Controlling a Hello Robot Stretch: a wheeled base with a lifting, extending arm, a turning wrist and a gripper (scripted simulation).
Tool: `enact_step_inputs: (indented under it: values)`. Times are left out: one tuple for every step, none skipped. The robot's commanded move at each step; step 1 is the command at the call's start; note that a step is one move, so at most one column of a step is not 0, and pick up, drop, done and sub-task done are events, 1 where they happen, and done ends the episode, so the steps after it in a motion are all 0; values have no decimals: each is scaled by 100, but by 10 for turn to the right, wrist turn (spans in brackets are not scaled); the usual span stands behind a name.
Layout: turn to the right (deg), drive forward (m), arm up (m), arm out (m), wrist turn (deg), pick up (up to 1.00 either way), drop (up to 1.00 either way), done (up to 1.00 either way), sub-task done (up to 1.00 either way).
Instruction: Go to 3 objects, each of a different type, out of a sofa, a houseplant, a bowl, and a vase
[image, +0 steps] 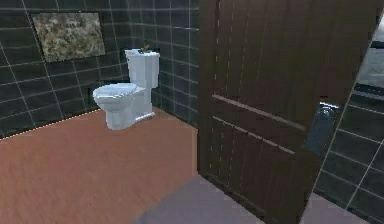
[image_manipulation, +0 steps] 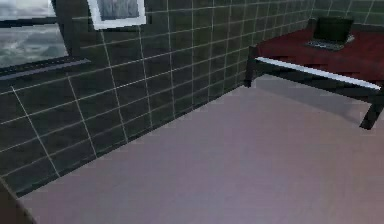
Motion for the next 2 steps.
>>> enact_step_inputs:
  values:
    - [-420, 0, 0, 0, 0, 0, 0, 0, 0]
    - [0, 100, 0, 0, 0, 0, 0, 0, 0]
